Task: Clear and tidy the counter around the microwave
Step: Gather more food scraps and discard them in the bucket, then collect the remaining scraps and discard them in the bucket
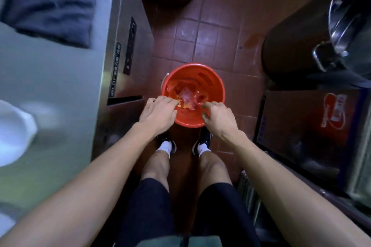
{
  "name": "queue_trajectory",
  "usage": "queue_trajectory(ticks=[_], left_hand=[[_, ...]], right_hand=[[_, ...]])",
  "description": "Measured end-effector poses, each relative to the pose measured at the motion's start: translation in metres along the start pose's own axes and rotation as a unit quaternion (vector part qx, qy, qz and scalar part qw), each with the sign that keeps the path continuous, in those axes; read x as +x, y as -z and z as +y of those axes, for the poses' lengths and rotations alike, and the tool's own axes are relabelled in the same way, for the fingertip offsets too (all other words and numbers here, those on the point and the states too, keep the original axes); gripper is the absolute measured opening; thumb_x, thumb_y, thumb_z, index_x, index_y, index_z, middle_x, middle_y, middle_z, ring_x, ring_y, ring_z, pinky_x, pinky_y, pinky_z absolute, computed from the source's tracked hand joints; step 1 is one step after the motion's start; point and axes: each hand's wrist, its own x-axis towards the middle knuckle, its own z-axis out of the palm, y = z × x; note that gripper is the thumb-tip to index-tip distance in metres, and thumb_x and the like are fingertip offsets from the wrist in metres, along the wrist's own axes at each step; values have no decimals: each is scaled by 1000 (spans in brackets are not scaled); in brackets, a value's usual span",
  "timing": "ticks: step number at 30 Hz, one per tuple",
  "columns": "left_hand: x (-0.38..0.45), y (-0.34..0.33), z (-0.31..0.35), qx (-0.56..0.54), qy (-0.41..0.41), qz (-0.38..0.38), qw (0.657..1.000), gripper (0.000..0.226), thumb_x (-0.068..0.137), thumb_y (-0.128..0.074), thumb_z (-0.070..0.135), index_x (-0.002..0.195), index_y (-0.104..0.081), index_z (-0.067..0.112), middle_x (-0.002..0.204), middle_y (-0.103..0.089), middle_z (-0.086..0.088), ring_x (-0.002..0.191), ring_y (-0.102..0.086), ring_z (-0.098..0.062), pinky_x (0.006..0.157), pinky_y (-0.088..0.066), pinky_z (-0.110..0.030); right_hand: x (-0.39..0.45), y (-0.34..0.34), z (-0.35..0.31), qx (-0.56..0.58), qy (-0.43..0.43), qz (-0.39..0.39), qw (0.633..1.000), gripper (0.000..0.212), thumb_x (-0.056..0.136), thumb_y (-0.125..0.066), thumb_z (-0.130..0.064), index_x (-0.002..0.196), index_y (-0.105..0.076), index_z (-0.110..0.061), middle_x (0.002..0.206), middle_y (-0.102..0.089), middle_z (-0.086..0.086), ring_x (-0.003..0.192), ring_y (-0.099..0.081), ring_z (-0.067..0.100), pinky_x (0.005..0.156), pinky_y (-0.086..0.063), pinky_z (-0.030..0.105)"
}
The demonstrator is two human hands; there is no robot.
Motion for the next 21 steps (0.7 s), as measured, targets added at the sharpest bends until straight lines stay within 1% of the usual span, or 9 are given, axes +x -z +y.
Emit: queue_trajectory(ticks=[4, 6, 9, 11, 14, 18, 21], left_hand=[[-28, 43, 20, 1, 28, 26, 999, 42, 98, -48, 37, 139, -50, 26, 140, -54, 3, 132, -44, -22, 106, -35, -45], [-41, 60, 30, -9, 47, 40, 998, 43, 98, -49, 37, 139, -51, 26, 141, -54, 3, 132, -45, -22, 106, -37, -45], [-64, 82, 45, -39, 85, 76, 993, 43, 98, -49, 37, 139, -51, 25, 141, -55, 2, 132, -46, -23, 106, -37, -44], [-83, 95, 57, -50, 105, 97, 989, 43, 99, -49, 36, 139, -51, 24, 142, -54, 1, 133, -45, -23, 108, -37, -44], [-116, 109, 73, -55, 132, 132, 981, 42, 99, -49, 36, 139, -51, 23, 142, -54, 0, 132, -46, -23, 107, -38, -44], [-160, 116, 86, -66, 164, 178, 968, 44, 99, -48, 37, 141, -50, 24, 144, -53, 2, 134, -45, -20, 109, -37, -42], [-194, 116, 89, -80, 187, 212, 956, 43, 99, -48, 37, 141, -50, 24, 143, -53, 3, 134, -44, -19, 110, -36, -42]], right_hand=[[-25, 41, -10, -4, 25, 17, 1000, 32, 96, -48, -30, 122, -63, -18, 117, -66, 8, 105, -60, 34, 85, -50, 46], [-34, 60, -13, -4, 41, 31, 999, 33, 97, -48, -31, 124, -62, -20, 119, -66, 7, 108, -59, 35, 86, -47, 45], [-52, 85, -15, -14, 88, 40, 995, 34, 97, -50, -32, 127, -61, -23, 124, -65, 6, 112, -58, 34, 87, -46, 45], [-66, 99, -13, -15, 115, 47, 992, 32, 96, -52, -33, 124, -63, -24, 123, -65, 4, 111, -59, 33, 86, -47, 44], [-86, 118, -14, -26, 150, 56, 987, 29, 94, -53, -34, 118, -65, -23, 119, -67, 2, 107, -60, 33, 83, -49, 43], [-109, 141, -34, -56, 215, 81, 972, 23, 93, -55, -30, 112, -66, -22, 117, -68, 2, 107, -62, 30, 79, -48, 39], [-125, 152, -63, -63, 272, 97, 955, 28, 92, -55, -26, 117, -67, -21, 123, -67, 1, 110, -62, 29, 81, -49, 39]])
